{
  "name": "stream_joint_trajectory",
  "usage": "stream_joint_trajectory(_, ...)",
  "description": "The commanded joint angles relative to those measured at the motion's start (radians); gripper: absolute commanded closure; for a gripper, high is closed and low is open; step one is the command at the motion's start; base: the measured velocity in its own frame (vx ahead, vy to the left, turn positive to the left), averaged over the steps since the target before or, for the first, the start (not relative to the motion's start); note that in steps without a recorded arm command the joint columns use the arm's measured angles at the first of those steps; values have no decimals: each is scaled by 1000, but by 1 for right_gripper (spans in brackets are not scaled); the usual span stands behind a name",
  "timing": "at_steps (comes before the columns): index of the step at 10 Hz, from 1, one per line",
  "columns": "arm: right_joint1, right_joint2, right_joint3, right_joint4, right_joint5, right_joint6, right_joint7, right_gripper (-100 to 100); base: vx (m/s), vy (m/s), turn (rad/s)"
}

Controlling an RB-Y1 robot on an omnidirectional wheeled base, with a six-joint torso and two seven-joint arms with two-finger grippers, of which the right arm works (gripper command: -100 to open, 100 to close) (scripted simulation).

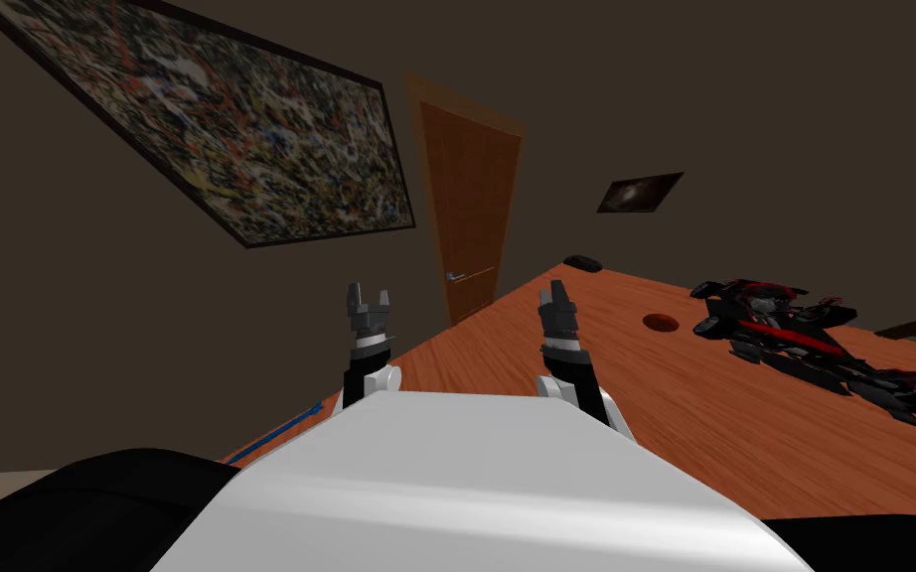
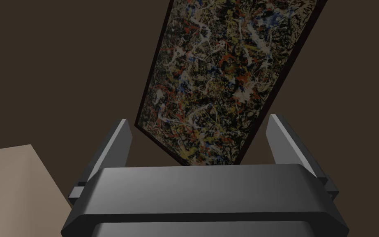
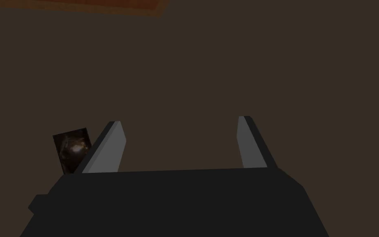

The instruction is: Pull the door open

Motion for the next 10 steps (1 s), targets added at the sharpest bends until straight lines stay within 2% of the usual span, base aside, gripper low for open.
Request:
stream_joint_trajectory(1, -12, -7, -6, 34, 2, -9, -8, -100, 37, 8, 116)
stream_joint_trajectory(4, -30, -17, -15, 85, 4, -22, -19, -100, 69, -5, 85)
stream_joint_trajectory(10, -88, -42, -43, 247, 13, -63, -55, -100, 76, -8, 119)
